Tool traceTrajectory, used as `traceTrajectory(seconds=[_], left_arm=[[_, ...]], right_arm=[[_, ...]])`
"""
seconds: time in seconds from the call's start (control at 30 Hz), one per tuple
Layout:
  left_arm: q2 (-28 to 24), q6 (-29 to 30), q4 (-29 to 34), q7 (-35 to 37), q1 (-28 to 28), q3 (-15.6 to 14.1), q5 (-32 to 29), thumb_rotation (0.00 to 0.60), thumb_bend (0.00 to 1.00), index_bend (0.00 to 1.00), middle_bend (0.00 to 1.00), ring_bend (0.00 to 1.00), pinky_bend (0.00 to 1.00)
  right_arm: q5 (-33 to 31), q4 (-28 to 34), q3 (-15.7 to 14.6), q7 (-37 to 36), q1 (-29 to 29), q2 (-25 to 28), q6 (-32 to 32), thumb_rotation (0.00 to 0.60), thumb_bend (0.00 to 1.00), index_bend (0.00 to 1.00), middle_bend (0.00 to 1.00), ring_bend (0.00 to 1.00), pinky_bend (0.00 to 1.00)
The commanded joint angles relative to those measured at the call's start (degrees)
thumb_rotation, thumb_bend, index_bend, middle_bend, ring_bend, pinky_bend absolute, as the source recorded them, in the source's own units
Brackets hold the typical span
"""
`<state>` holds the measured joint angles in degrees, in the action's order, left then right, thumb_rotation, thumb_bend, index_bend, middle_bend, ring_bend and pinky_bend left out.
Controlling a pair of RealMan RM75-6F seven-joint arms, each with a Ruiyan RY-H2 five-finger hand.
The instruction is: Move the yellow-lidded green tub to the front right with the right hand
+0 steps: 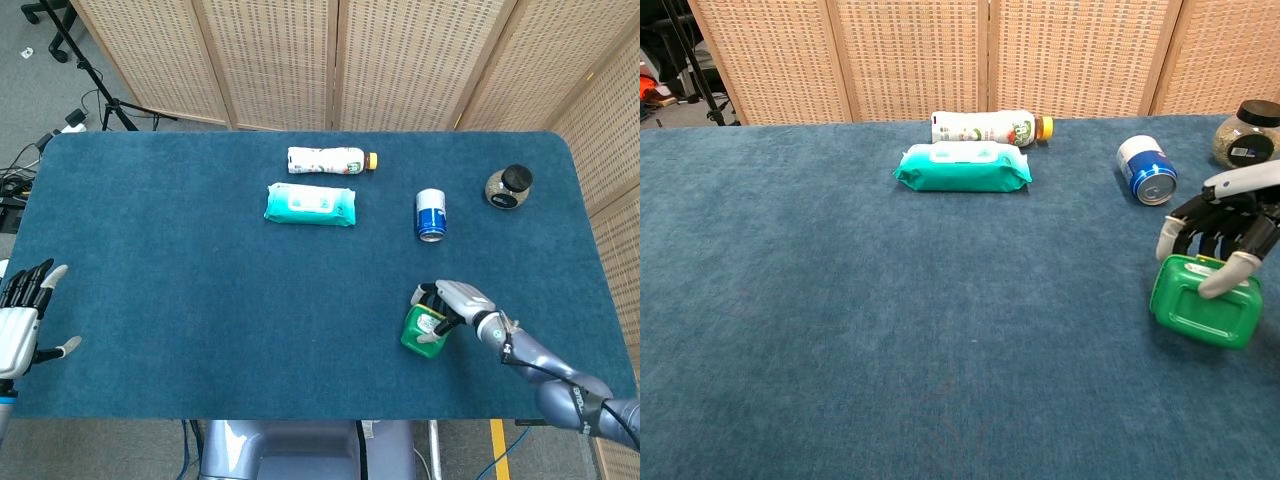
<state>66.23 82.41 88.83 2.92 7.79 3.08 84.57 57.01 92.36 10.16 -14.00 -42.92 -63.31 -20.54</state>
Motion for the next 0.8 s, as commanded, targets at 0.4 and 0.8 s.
traceTrajectory(seconds=[0.4,0.8], left_arm=[[0.22,-0.12,-0.17,-0.3,0.09,-0.04,0.01,0.6,0.07,0.0,0.0,0.0,0.0],[0.14,0.22,0.09,-0.29,-0.05,-0.08,0.17,0.6,0.07,0.0,0.0,0.0,0.0]], right_arm=[[3.08,-5.08,-2.49,4.16,-1.29,-0.83,-4.86,0.6,0.41,0.06,0.0,0.0,0.07],[4.02,-0.6,-2.36,6.93,1.04,1.63,-13.9,0.6,0.41,0.05,0.0,0.0,0.04]])
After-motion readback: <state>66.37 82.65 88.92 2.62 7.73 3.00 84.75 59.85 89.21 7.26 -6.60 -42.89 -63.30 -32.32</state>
